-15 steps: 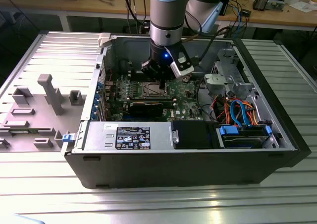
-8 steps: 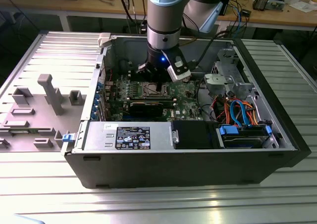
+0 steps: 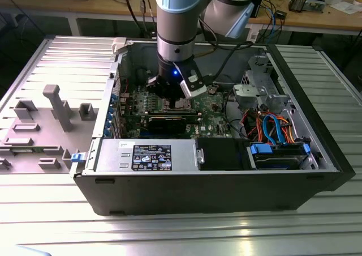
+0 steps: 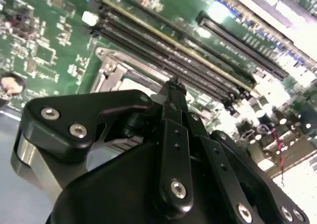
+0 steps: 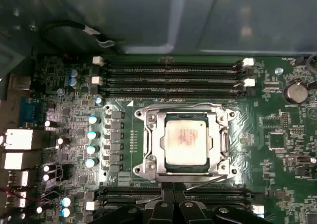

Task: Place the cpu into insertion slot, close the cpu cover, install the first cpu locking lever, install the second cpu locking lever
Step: 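Install the second cpu locking lever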

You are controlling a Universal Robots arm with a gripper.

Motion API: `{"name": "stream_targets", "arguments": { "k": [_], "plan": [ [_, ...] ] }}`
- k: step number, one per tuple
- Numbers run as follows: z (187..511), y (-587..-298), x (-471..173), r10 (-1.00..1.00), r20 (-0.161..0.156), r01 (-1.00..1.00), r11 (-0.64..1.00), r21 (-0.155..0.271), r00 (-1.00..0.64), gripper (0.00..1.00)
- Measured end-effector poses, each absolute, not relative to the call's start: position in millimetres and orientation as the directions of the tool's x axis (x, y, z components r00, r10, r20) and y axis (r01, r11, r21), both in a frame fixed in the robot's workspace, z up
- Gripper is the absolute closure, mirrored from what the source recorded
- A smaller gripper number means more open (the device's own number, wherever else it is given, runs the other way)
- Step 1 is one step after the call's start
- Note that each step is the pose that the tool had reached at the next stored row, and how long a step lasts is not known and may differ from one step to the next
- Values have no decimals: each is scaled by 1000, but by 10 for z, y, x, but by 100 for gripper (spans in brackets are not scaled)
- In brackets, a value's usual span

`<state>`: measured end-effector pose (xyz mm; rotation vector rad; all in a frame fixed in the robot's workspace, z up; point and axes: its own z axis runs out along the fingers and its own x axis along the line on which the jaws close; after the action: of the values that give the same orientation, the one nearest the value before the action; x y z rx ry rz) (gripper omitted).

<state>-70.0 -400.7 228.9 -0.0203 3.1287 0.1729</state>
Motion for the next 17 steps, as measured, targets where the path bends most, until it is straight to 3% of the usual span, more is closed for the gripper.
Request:
{"name": "stream_targets", "arguments": {
  "k": [17],
  "plan": [
    [2267,-4045,-815,-28,-9,-29,991,132,-1000,89]
  ]
}}
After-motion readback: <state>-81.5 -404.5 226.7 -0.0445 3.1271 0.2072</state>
